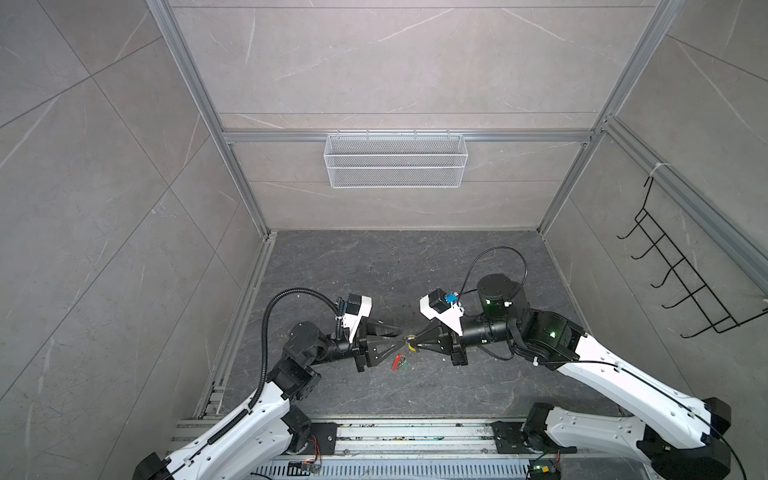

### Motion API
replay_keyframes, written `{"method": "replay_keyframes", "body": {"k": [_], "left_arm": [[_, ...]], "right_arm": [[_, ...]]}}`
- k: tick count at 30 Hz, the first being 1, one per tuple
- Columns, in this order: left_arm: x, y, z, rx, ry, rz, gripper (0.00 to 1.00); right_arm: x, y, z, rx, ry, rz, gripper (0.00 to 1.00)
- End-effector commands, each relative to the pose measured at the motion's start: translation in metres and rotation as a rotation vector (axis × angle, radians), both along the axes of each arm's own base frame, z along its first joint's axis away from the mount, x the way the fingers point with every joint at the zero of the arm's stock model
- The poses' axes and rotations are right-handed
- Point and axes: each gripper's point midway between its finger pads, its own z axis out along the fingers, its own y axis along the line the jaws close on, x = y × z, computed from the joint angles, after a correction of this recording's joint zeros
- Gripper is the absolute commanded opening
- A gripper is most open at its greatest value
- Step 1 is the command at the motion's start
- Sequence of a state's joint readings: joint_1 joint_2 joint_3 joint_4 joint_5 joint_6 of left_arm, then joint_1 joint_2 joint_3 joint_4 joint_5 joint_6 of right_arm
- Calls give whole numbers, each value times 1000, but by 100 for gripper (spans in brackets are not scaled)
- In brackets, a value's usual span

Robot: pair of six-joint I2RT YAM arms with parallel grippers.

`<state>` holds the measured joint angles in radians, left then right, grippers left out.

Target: Remove the keys from the keyring

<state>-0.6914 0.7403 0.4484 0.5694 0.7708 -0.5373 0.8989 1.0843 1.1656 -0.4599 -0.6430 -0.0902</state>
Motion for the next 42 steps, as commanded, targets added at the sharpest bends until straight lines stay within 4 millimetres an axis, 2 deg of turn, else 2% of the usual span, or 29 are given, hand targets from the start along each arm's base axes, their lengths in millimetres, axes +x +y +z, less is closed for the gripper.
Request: {"method": "replay_keyframes", "body": {"k": [1,7,21,30,33,42], "left_arm": [[-11,2,30,-60,-104,-35,40],[-12,1,31,-68,-107,-46,32],[-14,0,35,-78,-113,-63,29],[-14,-2,33,-71,-108,-62,11],[-12,-1,33,-70,-109,-49,1],[-11,6,35,-58,-129,11,0]], "right_arm": [[1,1,19,47,-33,3,0],[1,2,17,45,-26,5,0],[4,6,14,45,-10,6,0],[6,7,15,50,-11,-3,0],[7,6,16,51,-14,-13,0],[11,-7,16,29,-41,-70,0]]}}
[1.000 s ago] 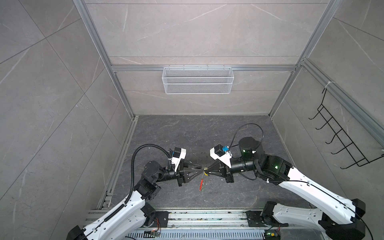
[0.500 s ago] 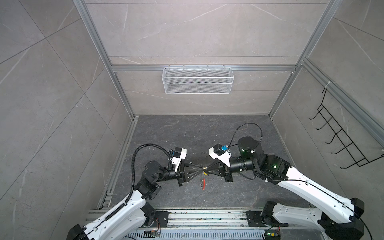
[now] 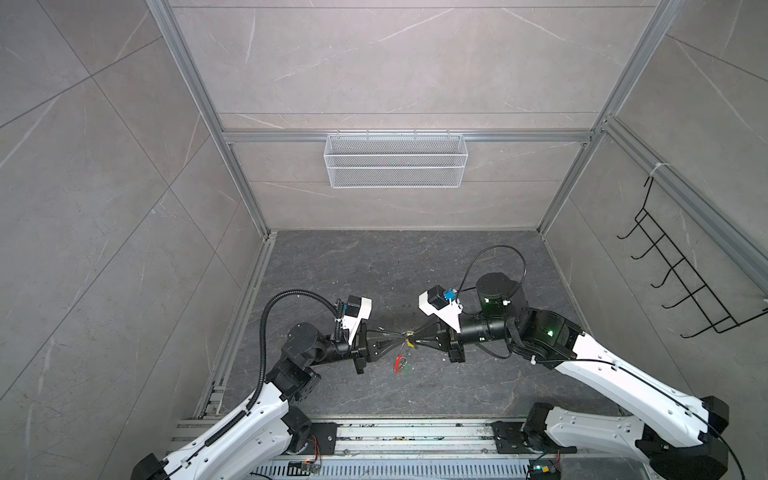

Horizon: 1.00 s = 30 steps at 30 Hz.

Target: Remove the keys from the keyring

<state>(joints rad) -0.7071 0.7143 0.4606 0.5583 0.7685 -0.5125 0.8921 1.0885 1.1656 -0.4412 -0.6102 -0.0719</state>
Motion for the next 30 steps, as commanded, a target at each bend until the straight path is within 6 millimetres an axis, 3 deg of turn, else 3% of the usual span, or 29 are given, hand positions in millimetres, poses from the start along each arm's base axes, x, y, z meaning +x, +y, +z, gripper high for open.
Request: {"method": "replay_keyframes", "body": {"k": [1,30], "left_arm": [[-3,5,26,-43,-82,24,0],[-7,11,41,-94,-112,43,0]], "right_arm": [[2,-9,15,25,-43,-33,0],[3,-16,2,-1,-21,-53,0]]}}
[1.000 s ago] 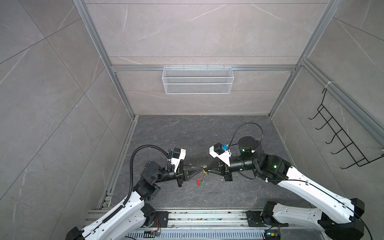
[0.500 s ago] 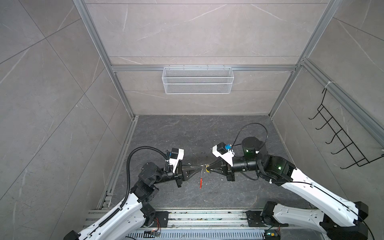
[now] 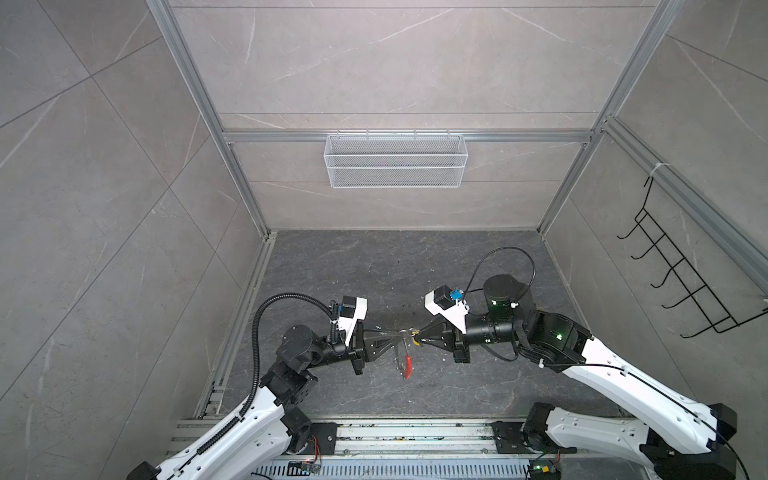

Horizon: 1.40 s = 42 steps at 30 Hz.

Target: Remove the keys from the keyring

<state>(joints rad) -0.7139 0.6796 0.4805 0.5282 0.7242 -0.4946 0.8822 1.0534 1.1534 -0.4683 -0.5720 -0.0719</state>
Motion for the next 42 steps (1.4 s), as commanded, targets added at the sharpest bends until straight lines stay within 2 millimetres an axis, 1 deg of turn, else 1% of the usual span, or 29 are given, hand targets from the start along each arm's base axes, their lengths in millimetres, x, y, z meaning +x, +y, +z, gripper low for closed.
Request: {"method": "replay_keyframes", "body": {"k": [1,9,16,21,26,34,42], "left_arm": [[-7,6,29,-72,-82,4,0],[4,9,33,-100,-52,67,0],[12,15,48,-152,-29,128,0],[16,16,54,-158,-14,150,0],[24,15,51,-139,12,195,0],[36,21,45,-95,13,321,0],[43,26,42,-63,-12,434,0]], "right_arm": [[0,-5,3,11,-9,-7,0],[-1,-1,-2,12,12,14,0],[0,4,-3,33,21,19,0],[6,8,-5,42,32,4,0],[10,14,-11,42,52,-1,0],[18,17,-15,40,63,-34,0],[26,21,-22,41,91,-69,0]]}}
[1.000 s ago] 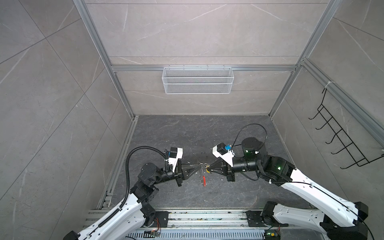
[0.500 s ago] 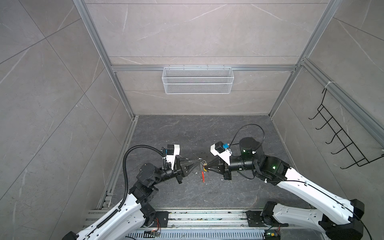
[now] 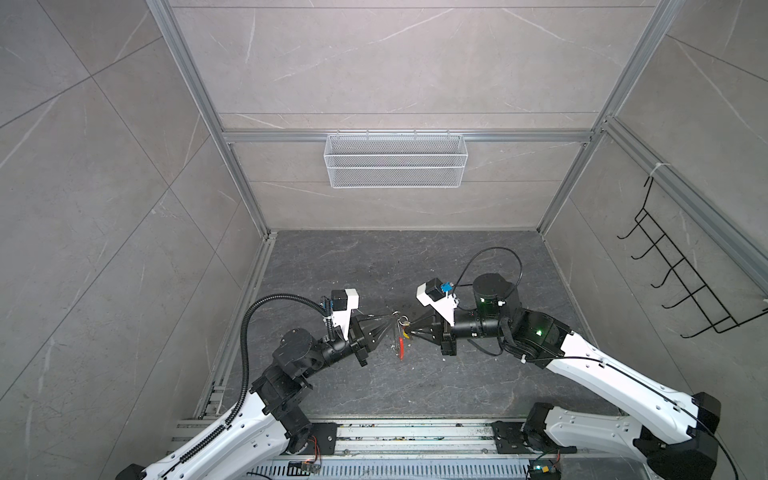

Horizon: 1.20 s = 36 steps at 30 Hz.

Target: Remove the keys from the keyring

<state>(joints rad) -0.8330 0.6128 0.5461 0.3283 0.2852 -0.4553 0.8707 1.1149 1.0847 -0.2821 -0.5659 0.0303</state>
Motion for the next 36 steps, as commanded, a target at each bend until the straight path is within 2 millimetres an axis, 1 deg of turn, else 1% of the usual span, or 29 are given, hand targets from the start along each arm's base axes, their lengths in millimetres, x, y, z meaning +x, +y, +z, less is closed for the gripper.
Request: {"method": "replay_keyframes", "body": {"k": [1,7,14,18,25,36], "left_arm": [[10,14,29,-34,-92,131,0],[17,14,26,-4,-111,199,0],[18,12,24,22,-140,230,0],[19,12,22,38,-156,248,0],[24,15,12,83,-142,287,0],[31,17,0,134,-121,330,0]], "right_arm": [[4,2,-11,-10,35,-20,0],[7,3,-15,-12,48,-34,0],[10,5,-21,-15,63,-47,0],[13,5,-21,-15,60,-61,0],[24,-1,-17,-11,22,-136,0],[32,-9,2,19,-38,-205,0]]}}
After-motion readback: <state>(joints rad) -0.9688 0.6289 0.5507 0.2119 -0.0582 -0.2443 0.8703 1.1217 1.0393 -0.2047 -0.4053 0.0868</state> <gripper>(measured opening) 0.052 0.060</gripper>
